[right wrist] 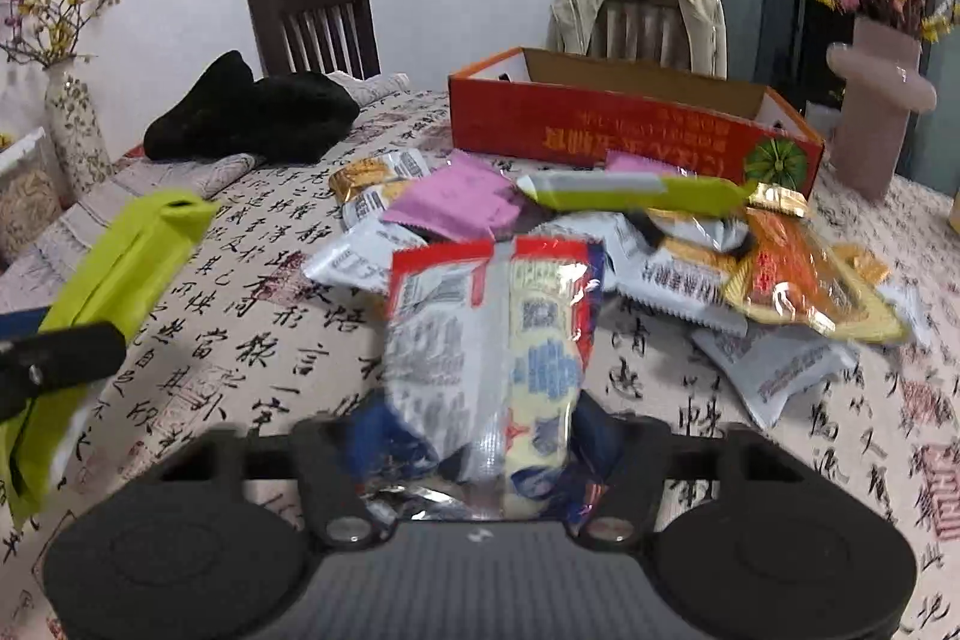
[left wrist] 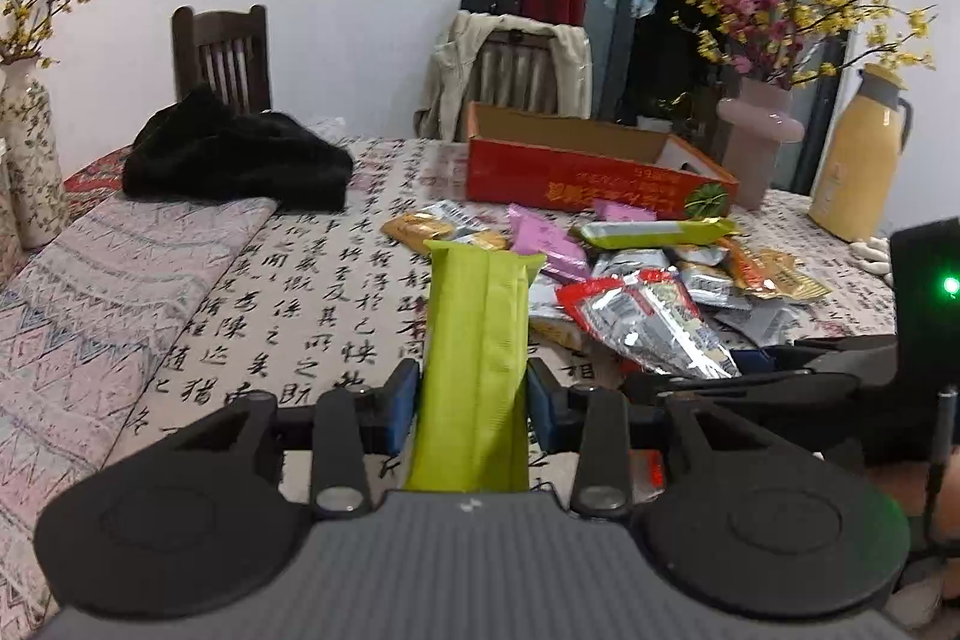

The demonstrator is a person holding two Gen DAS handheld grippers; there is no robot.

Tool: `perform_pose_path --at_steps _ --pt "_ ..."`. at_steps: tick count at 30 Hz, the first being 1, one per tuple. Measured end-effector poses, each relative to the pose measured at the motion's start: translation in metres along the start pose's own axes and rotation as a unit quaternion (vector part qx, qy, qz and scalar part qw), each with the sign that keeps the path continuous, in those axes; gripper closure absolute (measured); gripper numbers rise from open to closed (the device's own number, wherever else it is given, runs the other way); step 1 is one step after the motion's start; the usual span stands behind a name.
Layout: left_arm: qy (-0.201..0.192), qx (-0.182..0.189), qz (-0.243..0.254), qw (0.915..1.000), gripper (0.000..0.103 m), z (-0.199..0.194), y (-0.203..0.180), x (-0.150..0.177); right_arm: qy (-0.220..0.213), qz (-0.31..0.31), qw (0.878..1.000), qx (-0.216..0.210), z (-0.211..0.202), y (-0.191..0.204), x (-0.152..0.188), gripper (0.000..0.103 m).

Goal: Organize snacks
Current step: 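Carry both snacks into the cardboard box and open both tools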

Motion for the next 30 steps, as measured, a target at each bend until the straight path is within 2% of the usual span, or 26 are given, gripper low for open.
perform_pose_path --at_steps 3,5,9,11,14,19,22,25,28,30 --pt "0.002 0.007 0.000 1.0000 0.065 -0.004 -0.007 -0.002 -0.010 0.002 1.000 -0.022 -0.022 -0.011 0.012 0.045" --pt "-0.011 0.020 -0.004 0.9997 0.065 -0.009 -0.011 -0.005 -0.017 0.009 0.999 -0.039 -0.045 -0.024 0.024 0.045" --pt "-0.014 0.036 -0.016 0.9991 0.065 -0.009 -0.018 -0.017 -0.035 0.022 0.999 -0.025 -0.085 -0.052 0.041 0.045" --pt "-0.004 0.041 -0.014 0.9990 0.065 -0.001 -0.022 -0.028 -0.040 0.040 0.998 -0.023 -0.093 -0.066 0.039 0.045" --pt "-0.009 0.037 -0.002 0.9993 0.065 0.012 -0.025 -0.054 -0.054 0.054 0.997 -0.034 -0.104 -0.083 0.024 0.045" --pt "-0.010 0.031 0.013 0.9994 0.065 0.043 -0.026 -0.122 -0.079 0.065 0.993 -0.057 -0.109 -0.122 -0.031 0.045" --pt "-0.039 0.016 0.026 0.9988 0.065 0.067 -0.030 -0.171 -0.092 0.070 0.992 -0.054 -0.099 -0.144 -0.079 0.045" --pt "-0.038 0.004 0.038 0.9985 0.065 0.105 -0.035 -0.221 -0.096 0.065 0.993 -0.034 -0.083 -0.165 -0.138 0.045" --pt "-0.023 0.019 0.044 0.9986 0.065 0.150 -0.039 -0.264 -0.091 0.084 0.992 -0.019 -0.056 -0.192 -0.196 0.045" --pt "-0.028 0.006 0.037 0.9989 0.065 0.183 -0.041 -0.286 -0.082 0.097 0.992 -0.017 -0.033 -0.205 -0.227 0.045"
Point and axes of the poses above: each gripper's, at about its wrist camera, not at the fingertips, and z roughly the way its jaws point, y to its left, x to its underside, the point moved 3 cm from there along z, roughly the way its jaws point, and after that the axes turned 10 degrees about y, right-handed, at the moved point
